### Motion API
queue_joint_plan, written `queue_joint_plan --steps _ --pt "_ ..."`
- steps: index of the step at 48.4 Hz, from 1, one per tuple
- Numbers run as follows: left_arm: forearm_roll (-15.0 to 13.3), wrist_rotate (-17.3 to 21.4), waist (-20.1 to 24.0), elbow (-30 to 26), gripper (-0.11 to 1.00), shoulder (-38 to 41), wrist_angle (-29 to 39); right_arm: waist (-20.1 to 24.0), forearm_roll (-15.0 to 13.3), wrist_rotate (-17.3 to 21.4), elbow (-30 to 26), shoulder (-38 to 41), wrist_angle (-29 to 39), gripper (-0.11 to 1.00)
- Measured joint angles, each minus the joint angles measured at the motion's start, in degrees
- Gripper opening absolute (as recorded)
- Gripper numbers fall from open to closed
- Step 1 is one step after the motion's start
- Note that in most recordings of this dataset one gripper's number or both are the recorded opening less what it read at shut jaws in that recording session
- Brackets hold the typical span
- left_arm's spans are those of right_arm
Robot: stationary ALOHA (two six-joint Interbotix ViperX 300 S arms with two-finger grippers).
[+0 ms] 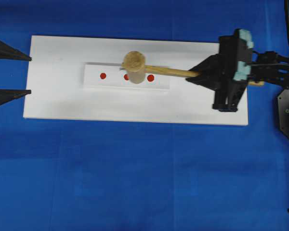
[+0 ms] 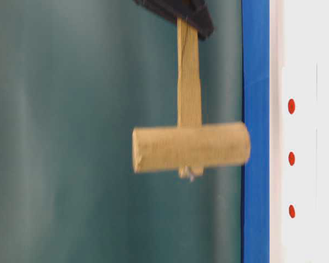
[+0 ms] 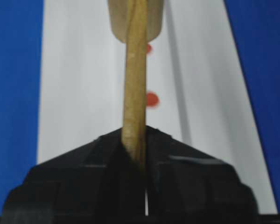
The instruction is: Hit the mark with a hammer.
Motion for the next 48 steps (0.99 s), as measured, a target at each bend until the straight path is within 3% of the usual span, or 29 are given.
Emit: queue_joint_plan --steps 27,42,48 --pt "0.0 -0.09 0.0 0.26 0.88 0.09 0.09 2.02 -0.18 -0.18 -20.13 18.54 0.44 0.03" --pt "0.0 -0.09 0.09 0.7 0.88 1.05 -0.35 2.29 -0.26 -0.18 -22.59 19.95 1.05 0.03" --pt "0.09 -0.09 0.88 1.14 0.88 4.04 -3.87 2.2 -0.26 -0.18 -22.59 19.95 1.05 0.03"
